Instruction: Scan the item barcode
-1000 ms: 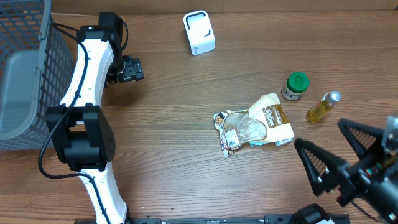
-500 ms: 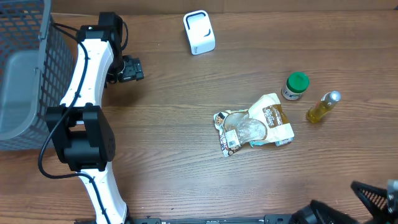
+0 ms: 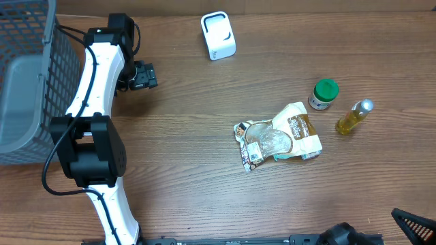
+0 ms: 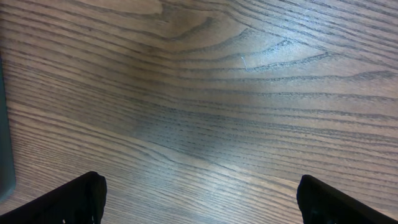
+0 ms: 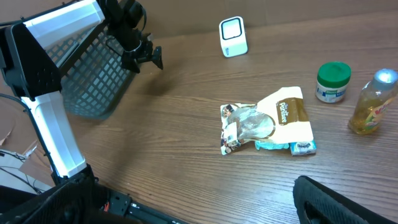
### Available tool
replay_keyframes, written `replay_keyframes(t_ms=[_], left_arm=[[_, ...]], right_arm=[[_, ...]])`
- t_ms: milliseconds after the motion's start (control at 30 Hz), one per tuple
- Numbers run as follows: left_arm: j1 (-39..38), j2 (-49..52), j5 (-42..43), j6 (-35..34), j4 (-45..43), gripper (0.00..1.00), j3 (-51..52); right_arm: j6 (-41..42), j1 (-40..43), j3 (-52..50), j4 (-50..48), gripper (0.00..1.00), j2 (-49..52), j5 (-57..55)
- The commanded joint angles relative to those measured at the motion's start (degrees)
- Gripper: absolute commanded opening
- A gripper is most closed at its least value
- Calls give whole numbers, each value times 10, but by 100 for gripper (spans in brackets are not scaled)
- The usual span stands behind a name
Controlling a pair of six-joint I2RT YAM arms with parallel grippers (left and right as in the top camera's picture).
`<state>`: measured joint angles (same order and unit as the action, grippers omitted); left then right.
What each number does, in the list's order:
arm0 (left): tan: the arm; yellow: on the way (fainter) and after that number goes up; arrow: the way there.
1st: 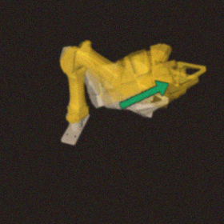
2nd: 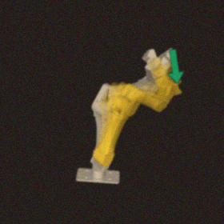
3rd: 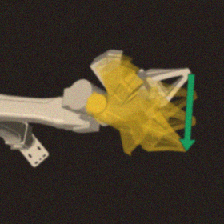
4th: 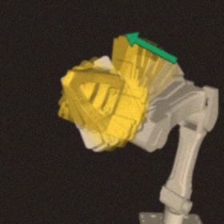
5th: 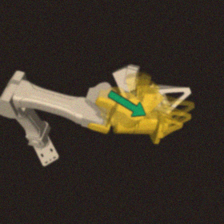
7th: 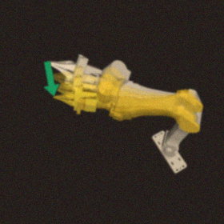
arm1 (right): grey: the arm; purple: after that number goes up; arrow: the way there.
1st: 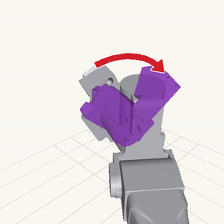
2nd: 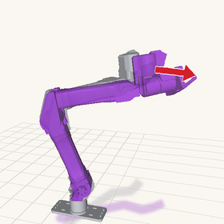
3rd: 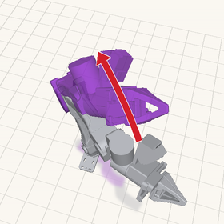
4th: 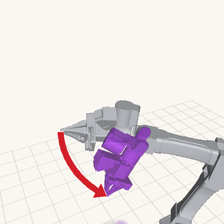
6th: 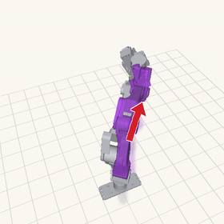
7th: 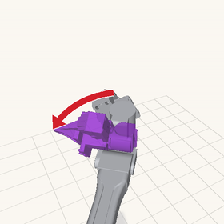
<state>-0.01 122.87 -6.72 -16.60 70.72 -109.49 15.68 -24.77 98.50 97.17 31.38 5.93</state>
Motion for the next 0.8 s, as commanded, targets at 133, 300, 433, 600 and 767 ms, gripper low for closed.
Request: replay_keyframes(t_ms=[133,300,433,600,767], left_arm=[[0,-13,-6,-8,1,100,-1],[0,-13,-6,-8,1,100,-1],[0,-13,-6,-8,1,100,-1],[0,-13,-6,-8,1,99,-1],[0,-13,-6,-8,1,100,-1]], right_arm=[[0,1,0,-1,100,-47,-3],[0,2,0,-1,100,-114,-3],[0,2,0,-1,100,-147,-3],[-12,1,0,-1,100,-147,-5],[-24,2,-16,-30,100,-147,-14]])
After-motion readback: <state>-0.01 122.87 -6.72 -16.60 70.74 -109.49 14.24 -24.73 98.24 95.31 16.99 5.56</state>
